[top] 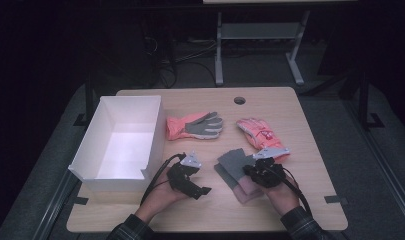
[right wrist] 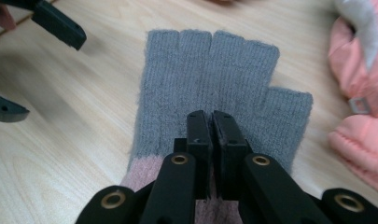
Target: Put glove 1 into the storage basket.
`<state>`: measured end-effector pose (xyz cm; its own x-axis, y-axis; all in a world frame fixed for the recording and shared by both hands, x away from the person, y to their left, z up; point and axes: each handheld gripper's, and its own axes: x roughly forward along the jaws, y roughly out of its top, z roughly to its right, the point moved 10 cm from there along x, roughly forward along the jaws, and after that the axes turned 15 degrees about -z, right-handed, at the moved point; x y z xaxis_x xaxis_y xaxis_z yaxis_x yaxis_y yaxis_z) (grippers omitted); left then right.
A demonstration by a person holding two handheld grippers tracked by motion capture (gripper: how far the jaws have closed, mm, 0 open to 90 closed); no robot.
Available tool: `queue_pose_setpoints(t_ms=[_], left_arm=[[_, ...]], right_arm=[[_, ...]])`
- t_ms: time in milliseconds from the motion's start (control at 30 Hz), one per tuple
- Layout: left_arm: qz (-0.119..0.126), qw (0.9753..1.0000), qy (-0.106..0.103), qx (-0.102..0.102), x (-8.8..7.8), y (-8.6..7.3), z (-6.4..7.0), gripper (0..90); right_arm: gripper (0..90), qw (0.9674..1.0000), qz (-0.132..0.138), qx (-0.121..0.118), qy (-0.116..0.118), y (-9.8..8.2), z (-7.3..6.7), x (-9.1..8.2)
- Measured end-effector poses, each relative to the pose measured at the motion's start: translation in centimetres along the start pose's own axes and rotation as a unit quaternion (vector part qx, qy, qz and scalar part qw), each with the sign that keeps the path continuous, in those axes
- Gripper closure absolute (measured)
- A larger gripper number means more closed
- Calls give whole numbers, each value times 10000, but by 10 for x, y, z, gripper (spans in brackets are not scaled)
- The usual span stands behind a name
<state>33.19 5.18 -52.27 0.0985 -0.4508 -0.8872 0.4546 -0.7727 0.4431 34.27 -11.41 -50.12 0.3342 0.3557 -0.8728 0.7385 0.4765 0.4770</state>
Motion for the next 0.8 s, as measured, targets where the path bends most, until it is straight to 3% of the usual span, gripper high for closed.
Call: queue_pose_setpoints(t_ms=[367,533,667,700,733,800], left_arm=[[-112,9999,2,94,2,-1,1,134],[-74,9999,-13,68,2,0,3,144],[22,10000,-94,12,-1,1,6,255],[24,9999,-86,67,-2,1,7,377],[57,9999,-104,70,-3,2,9,377],[47,9997,-174,161,-5,3,12,517]], right_arm=[[854,9997,-216,-18,98,-4,-5,14],[744,9998,-139,-75,157,-3,-4,12],[727,9998,61,-114,120,-1,3,-2],[785,9998,151,-91,128,-2,10,-9],[785,9998,151,-91,128,-2,10,-9],[860,9996,228,-142,56,-4,19,-15]])
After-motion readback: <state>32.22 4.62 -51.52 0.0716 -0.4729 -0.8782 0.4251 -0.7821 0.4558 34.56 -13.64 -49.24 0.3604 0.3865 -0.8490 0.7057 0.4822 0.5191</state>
